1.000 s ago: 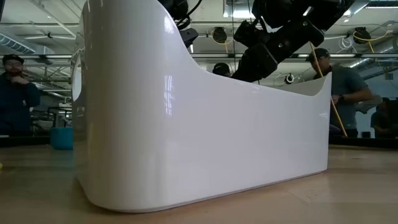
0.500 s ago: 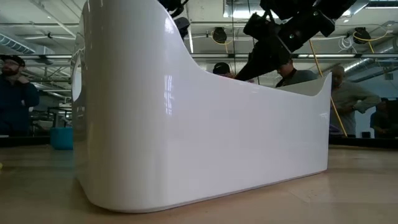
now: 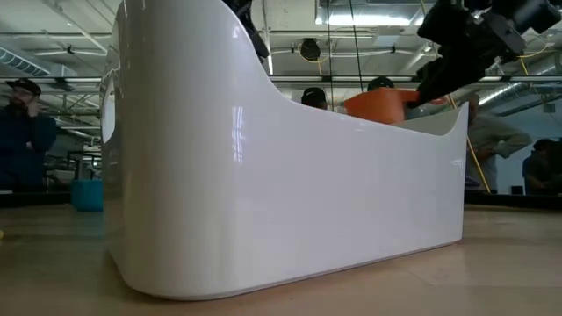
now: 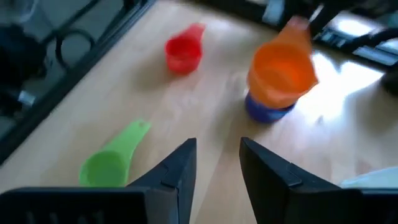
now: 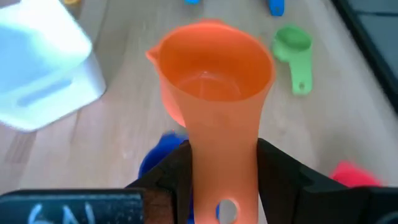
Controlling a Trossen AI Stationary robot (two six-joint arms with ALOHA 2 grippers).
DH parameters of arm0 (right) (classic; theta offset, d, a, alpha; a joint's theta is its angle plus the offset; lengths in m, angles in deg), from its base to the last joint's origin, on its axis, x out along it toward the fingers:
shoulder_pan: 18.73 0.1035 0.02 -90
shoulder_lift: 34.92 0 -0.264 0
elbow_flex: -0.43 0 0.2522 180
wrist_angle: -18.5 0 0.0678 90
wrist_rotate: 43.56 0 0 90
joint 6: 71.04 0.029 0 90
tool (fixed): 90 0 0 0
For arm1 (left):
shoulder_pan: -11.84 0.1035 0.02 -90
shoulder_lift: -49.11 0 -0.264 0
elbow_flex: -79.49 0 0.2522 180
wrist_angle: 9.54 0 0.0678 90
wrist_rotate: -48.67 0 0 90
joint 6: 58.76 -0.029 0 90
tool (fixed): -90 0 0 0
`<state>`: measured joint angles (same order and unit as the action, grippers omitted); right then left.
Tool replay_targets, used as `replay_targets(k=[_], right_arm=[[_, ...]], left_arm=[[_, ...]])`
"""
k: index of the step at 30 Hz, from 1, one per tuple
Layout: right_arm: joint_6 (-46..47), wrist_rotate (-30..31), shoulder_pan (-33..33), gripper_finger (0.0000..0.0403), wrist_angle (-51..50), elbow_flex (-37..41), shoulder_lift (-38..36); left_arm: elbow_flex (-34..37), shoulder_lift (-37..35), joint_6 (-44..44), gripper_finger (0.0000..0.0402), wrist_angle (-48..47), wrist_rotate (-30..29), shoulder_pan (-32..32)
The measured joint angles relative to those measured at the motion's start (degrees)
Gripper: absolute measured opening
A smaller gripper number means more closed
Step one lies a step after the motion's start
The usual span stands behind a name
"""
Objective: Nest measuring cups in basket
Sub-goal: Stack the orange measuring cup on top of the violet measuring cup
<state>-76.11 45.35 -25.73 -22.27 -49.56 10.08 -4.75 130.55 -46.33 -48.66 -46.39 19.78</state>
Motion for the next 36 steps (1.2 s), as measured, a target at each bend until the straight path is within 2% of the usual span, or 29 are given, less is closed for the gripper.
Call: replay_targets(k=[5,9,15,25,32,36], right_arm=[[3.3,-0.6,0.0,0.0125,-0.1,7.4,-4.9],[4.0,-0.1,1.0,0.0127,2.7,7.0,-4.6],[8.1,1.4,1.1,0.0129,0.2,8.4,-3.5],[8.7,1.0,2.6,0.0131,-0.8,7.9,-3.4],[8.3,0.7,3.0,0.0129,-4.8,5.2,-5.8],[8.0,-0.2,3.0,0.0128,-8.3,1.1,-6.5]], left_arm=[[0.2,0.1,-1.9,0.0124,1.9,-0.1,-1.9],[0.2,0.1,-2.3,0.0124,2.4,-0.1,-3.1],[0.2,0.1,-2.3,0.0124,2.5,-0.6,-4.4],[0.2,0.1,-3.6,0.0124,2.4,-0.7,-4.5],[0.2,0.1,-3.7,0.0124,2.4,-0.7,-4.5],[0.2,0.1,-3.7,0.0124,2.4,-0.7,-4.5]])
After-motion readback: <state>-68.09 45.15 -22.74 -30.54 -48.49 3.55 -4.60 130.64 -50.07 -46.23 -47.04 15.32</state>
